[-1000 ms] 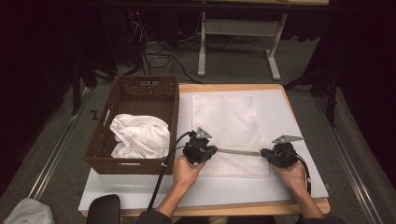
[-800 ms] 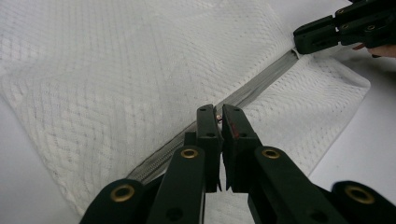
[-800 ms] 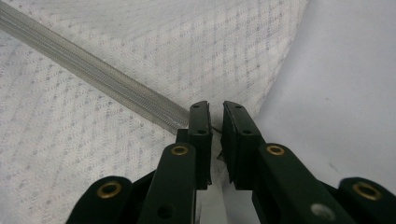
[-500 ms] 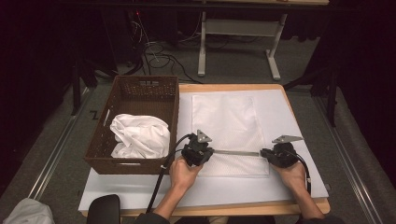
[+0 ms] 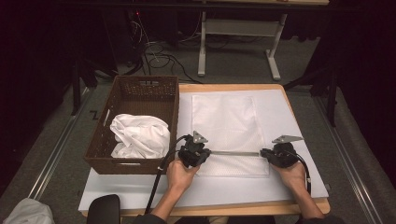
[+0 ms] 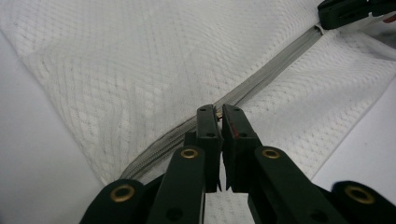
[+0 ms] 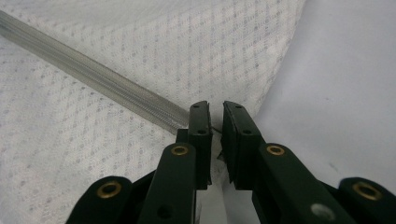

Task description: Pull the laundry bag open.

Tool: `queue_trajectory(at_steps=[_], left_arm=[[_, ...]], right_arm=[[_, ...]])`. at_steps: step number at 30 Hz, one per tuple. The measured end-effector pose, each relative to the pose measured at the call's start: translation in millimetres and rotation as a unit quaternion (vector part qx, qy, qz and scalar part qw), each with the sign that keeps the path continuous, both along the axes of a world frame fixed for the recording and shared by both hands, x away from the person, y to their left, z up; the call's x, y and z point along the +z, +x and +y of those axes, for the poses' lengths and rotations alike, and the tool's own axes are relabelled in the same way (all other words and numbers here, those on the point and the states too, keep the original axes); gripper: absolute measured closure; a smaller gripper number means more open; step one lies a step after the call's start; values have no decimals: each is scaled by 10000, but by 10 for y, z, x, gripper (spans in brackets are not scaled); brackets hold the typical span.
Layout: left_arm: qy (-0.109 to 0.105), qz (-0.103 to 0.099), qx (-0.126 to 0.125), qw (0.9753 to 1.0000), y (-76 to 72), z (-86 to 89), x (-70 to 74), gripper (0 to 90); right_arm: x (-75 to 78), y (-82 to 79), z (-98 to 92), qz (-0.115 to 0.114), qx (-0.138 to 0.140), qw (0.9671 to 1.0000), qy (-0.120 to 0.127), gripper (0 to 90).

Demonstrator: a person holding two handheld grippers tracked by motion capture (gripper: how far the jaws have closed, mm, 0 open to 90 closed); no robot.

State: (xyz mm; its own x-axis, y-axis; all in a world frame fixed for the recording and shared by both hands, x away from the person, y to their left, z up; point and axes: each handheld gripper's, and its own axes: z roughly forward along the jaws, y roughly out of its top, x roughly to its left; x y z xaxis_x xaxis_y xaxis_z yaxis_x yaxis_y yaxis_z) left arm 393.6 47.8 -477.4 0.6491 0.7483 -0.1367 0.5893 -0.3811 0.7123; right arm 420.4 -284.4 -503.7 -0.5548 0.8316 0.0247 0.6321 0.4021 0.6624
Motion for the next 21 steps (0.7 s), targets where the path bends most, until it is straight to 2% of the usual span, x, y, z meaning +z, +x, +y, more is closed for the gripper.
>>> queue_trajectory(at_steps=[6, 17, 21], left_arm=[[151, -34, 48, 9999, -12, 28, -14, 858], [187, -17, 184, 9997, -62, 98, -45, 858], [275, -49, 241, 9993, -97, 83, -60, 858]], right_arm=[[1, 0, -2, 22, 1, 10000, 9, 825], [1, 1, -3, 23, 2, 10000, 14, 826], [2, 0, -2, 20, -1, 10000, 4, 826]])
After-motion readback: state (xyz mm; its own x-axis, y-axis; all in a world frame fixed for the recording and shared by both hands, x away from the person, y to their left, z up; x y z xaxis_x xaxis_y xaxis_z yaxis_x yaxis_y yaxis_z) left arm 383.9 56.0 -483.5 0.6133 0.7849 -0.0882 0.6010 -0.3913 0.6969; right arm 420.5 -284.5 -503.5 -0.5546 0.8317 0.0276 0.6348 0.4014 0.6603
